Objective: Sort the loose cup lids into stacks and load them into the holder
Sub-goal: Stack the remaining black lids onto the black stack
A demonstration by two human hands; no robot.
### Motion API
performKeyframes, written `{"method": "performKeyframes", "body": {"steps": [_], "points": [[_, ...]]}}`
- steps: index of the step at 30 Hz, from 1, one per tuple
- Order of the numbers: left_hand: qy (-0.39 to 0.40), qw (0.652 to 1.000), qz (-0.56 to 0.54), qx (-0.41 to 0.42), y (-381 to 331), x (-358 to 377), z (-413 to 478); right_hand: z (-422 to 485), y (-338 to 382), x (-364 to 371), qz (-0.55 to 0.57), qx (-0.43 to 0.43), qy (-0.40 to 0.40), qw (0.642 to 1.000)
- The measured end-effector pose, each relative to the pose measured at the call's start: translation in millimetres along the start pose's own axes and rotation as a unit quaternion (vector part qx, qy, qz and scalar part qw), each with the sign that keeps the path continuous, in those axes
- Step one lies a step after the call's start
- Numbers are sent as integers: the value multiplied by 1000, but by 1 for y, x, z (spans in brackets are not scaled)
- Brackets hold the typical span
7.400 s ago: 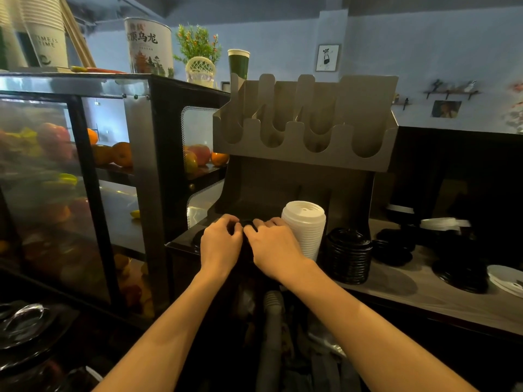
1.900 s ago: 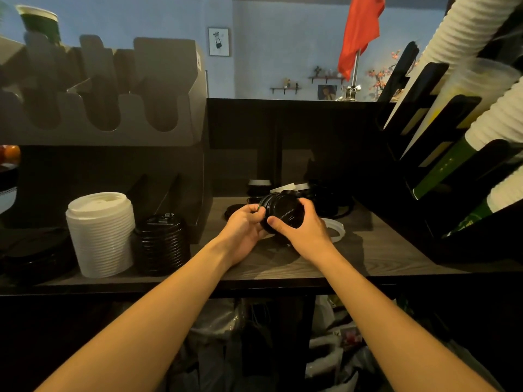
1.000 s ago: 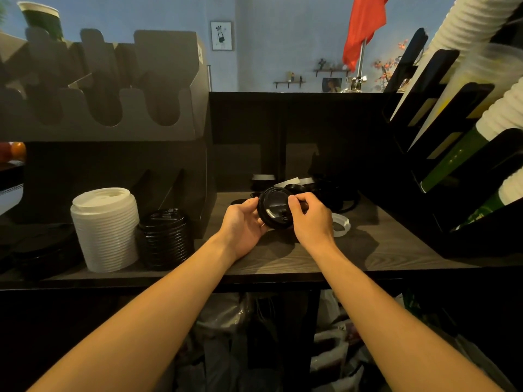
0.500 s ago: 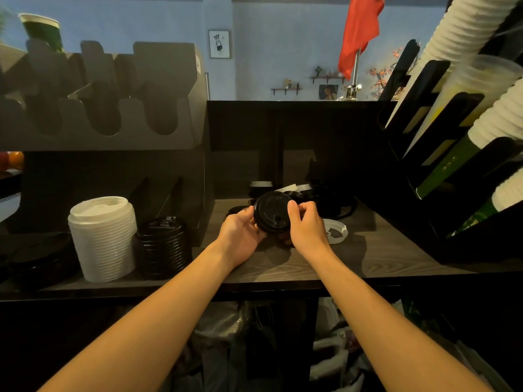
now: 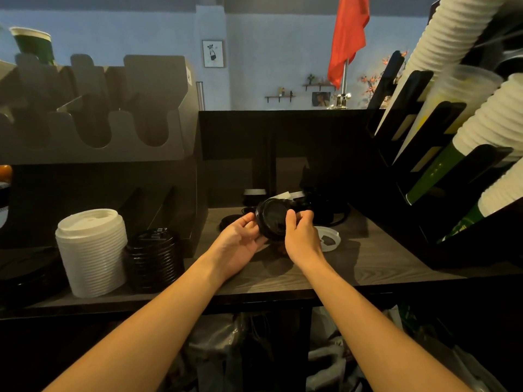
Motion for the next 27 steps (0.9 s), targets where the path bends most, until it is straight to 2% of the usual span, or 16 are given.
{"method": "performKeyframes", "body": {"steps": [4, 8, 10, 12, 17, 23, 27], "points": [[9, 1000, -19, -10, -1, 3, -3, -1, 1, -2, -7, -29, -24, 999], [-7, 990, 137, -2, 5, 5, -2, -3, 1, -4, -45, -59, -37, 997], [-27, 986, 164, 10, 8, 4, 0, -6, 2, -4, -19, -75, -37, 996], [-44, 986, 163, 18, 8, 2, 1, -7, 3, -5, 15, -81, -27, 996], [-90, 989, 114, 38, 3, -4, 1, -7, 4, -1, 77, -65, 65, 993], [-102, 984, 138, 45, 5, 0, 2, -9, 5, -3, 128, -75, 80, 986], [-144, 983, 88, 65, 1, -8, 5, -10, 5, 0, 146, -48, 128, 980]]}}
Point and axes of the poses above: each hand's wrist, its own z-axis towards the middle knuckle, its own x-axis out of the palm, y = z × x, the point moved 1 cm from there along z, towards the middle knuckle
